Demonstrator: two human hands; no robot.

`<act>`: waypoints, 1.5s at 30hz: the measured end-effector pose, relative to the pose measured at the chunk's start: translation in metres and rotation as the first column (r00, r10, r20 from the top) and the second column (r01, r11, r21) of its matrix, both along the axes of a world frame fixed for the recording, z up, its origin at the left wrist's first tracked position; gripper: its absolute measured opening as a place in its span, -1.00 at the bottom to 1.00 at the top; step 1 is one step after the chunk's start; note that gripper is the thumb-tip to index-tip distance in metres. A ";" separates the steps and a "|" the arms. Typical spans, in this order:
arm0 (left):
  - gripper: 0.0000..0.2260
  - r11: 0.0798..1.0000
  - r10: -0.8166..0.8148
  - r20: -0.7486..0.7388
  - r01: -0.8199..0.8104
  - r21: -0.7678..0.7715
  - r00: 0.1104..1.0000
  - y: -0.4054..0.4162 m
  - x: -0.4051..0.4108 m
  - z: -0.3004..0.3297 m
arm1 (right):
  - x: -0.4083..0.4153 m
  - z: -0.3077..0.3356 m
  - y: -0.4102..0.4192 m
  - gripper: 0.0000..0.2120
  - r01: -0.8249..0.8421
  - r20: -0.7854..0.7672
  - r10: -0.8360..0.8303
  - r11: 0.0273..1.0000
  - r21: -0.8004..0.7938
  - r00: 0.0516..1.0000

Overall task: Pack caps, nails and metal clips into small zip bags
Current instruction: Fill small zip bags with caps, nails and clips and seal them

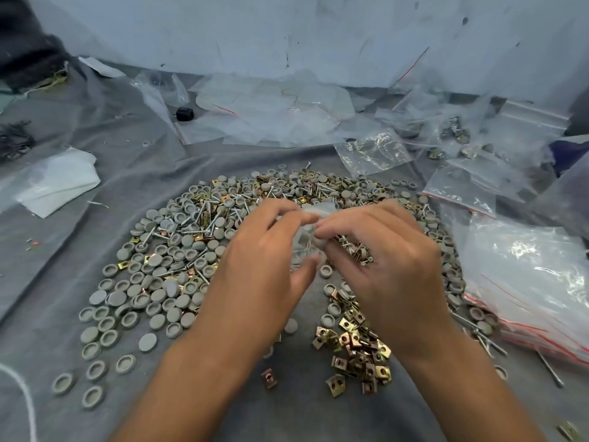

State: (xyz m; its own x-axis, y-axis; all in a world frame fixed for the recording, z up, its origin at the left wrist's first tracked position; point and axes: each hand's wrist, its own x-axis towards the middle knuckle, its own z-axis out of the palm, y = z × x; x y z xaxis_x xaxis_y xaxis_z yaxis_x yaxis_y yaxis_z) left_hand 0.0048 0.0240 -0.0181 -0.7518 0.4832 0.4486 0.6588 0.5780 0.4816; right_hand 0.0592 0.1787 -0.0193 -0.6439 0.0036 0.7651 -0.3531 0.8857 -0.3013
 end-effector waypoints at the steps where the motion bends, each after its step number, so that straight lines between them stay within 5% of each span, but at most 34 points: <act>1: -0.57 1.000 0.002 -0.003 -0.002 0.001 1.000 0.000 0.000 0.000 | 0.001 0.001 0.000 -0.95 0.017 -0.026 -0.017 1.000 -0.015 1.000; 8: -0.59 1.000 0.011 -0.007 -0.011 0.006 1.000 0.001 0.001 0.003 | -0.001 0.000 -0.005 -0.79 0.078 -0.047 -0.077 0.996 0.031 0.996; 12: -0.58 0.998 0.053 -0.016 -0.053 0.027 0.998 -0.002 0.001 0.007 | -0.002 0.003 0.009 -0.86 0.083 0.023 -0.080 0.980 -0.180 0.997; 14: -0.57 0.992 0.111 -0.051 -0.108 0.062 0.993 -0.005 -0.001 0.009 | -0.002 0.001 0.021 -0.89 0.178 0.233 -0.129 0.963 -0.202 0.964; 17: -0.57 0.963 0.219 -0.137 -0.191 0.189 0.966 -0.009 -0.004 0.013 | -0.005 -0.013 0.028 -0.79 0.237 0.642 -0.174 0.971 -0.013 0.747; 20: -0.58 0.964 0.228 -0.178 -0.197 0.177 0.957 -0.013 -0.006 0.013 | -0.011 -0.024 0.022 -0.69 0.219 0.763 -0.216 0.971 0.101 0.609; 26: -0.57 0.990 0.117 -0.056 -0.121 -0.071 0.992 -0.008 -0.004 0.005 | -0.018 -0.033 0.009 -0.65 0.302 0.697 -0.297 0.946 0.120 0.653; 36: -0.57 0.996 0.057 -0.009 -0.058 -0.067 0.998 -0.007 -0.006 -0.003 | -0.017 -0.027 0.003 -0.78 0.291 0.669 -0.355 0.933 0.211 0.653; 45: -0.56 0.997 0.056 0.007 -0.056 -0.061 0.998 -0.005 -0.007 -0.004 | -0.018 -0.026 0.007 -0.85 0.352 0.637 -0.266 0.936 -0.009 0.724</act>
State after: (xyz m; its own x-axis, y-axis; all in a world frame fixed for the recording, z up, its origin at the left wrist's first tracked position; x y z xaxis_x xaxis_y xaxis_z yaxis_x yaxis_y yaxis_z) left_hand -0.0019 0.0191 -0.0225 -0.7821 0.4663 0.4134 0.6206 0.6420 0.4502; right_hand 0.0408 0.1856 -0.0451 -0.9189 0.3511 0.1796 0.2351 0.8533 -0.4655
